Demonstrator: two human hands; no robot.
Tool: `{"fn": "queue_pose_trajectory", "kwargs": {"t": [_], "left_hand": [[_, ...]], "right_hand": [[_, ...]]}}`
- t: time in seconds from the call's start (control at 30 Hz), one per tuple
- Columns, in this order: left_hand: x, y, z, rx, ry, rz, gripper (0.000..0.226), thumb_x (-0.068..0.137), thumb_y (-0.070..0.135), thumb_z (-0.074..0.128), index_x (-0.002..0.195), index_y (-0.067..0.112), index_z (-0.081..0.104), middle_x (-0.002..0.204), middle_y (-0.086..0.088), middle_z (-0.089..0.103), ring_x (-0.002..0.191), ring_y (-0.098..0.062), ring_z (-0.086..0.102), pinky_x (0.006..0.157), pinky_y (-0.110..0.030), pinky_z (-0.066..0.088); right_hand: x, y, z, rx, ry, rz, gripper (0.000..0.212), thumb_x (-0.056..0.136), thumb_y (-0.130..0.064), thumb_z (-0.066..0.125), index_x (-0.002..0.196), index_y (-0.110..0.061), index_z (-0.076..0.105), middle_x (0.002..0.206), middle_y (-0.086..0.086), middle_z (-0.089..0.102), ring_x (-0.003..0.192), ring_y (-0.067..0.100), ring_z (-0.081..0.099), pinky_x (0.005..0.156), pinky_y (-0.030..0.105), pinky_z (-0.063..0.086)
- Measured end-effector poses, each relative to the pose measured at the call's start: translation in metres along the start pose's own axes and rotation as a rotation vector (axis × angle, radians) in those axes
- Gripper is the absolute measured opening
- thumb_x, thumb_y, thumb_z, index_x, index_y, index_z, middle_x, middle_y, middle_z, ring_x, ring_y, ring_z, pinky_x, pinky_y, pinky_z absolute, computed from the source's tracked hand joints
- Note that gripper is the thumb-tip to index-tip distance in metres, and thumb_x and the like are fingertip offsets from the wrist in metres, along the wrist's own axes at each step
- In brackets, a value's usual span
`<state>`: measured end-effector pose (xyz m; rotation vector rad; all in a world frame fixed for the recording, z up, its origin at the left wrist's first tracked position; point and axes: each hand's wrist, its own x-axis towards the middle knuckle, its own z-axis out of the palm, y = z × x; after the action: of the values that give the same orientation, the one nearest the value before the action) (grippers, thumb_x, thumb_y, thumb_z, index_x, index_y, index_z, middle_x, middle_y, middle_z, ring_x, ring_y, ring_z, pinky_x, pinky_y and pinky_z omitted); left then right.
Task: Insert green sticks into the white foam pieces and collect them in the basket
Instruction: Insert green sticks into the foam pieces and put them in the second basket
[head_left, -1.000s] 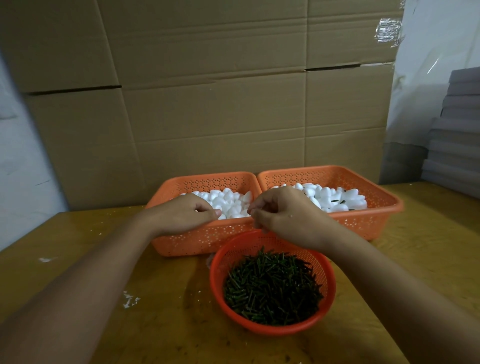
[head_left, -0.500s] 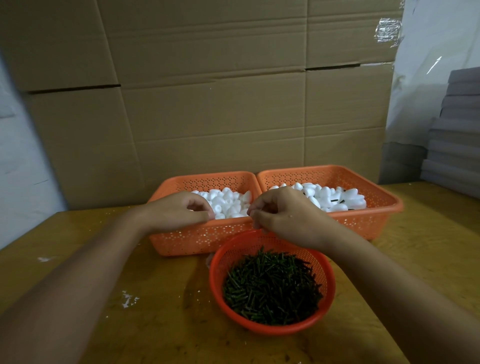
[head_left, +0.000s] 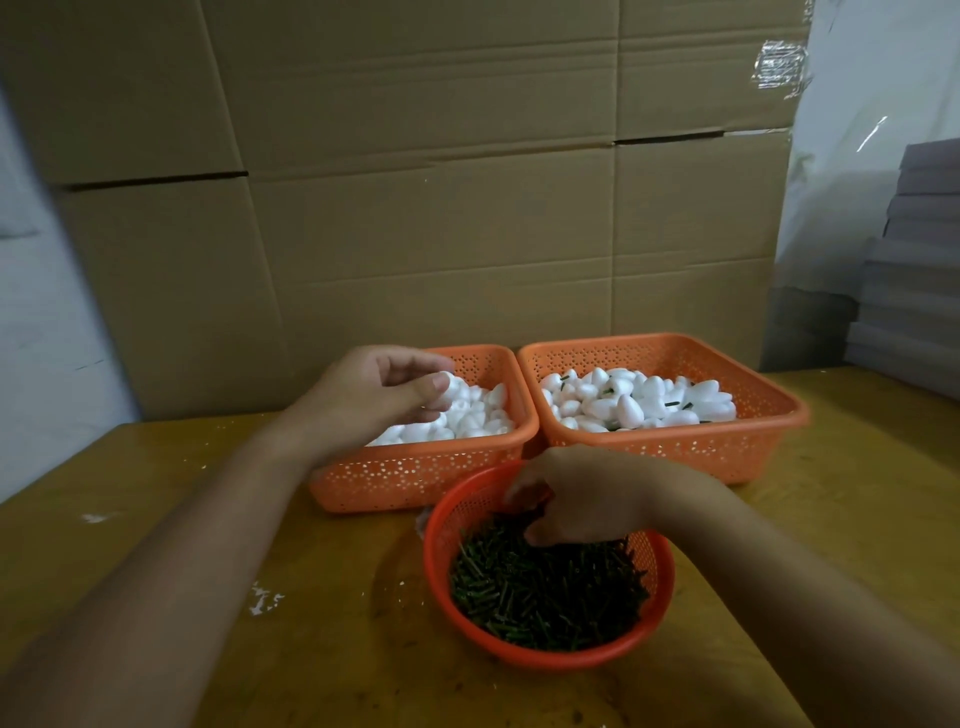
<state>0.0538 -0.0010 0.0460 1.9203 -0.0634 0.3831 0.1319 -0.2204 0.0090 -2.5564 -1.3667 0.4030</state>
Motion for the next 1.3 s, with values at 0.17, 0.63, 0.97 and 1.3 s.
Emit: {"fn": "queue_pose_trajectory", "kwargs": {"t": [0.17,0.63,0.97,1.3], "left_hand": [[-0.012,0.004,0.016,-0.155,-0.055,-0.03,0.035,0.083,0.03,0.069,0.114,0.013,0.07,0.101,-0.011,0.075,0.086,-0.024,0.076,0.069,-0.025,0.06],[-0.031,-0.008,0.025,-0.29,-0.16,0.021,0.024,0.076,0.009,0.078,0.097,0.02,0.075,0.122,-0.013,0.07,0.117,-0.026,0.067,0.092,-0.024,0.054],[-0.035,-0.004,0.032,-0.439,-0.223,-0.06,0.03,0.088,0.031,0.067,0.116,0.022,0.074,0.122,-0.008,0.071,0.117,-0.029,0.067,0.091,-0.03,0.056],[-0.033,0.008,0.038,-0.814,-0.074,-0.301,0.038,0.086,0.041,0.06,0.092,0.004,0.068,0.082,-0.011,0.075,0.073,-0.017,0.075,0.057,-0.024,0.059]], "right_hand": [[0.005,0.006,0.006,-0.037,0.039,-0.017,0.042,0.089,-0.028,0.069,0.13,-0.031,0.061,0.124,-0.008,0.064,0.112,0.012,0.06,0.093,0.026,0.047],[0.011,0.006,0.021,-0.049,0.155,-0.067,0.028,0.084,-0.026,0.071,0.111,-0.033,0.07,0.109,-0.008,0.068,0.098,0.013,0.063,0.088,0.032,0.053],[0.011,0.006,0.022,-0.057,0.161,-0.066,0.03,0.085,-0.026,0.07,0.115,-0.034,0.068,0.11,-0.008,0.067,0.098,0.011,0.062,0.086,0.026,0.05],[0.01,0.004,0.021,-0.076,0.152,-0.061,0.03,0.087,-0.025,0.068,0.116,-0.032,0.067,0.113,-0.007,0.067,0.102,0.012,0.062,0.085,0.025,0.049]]}}
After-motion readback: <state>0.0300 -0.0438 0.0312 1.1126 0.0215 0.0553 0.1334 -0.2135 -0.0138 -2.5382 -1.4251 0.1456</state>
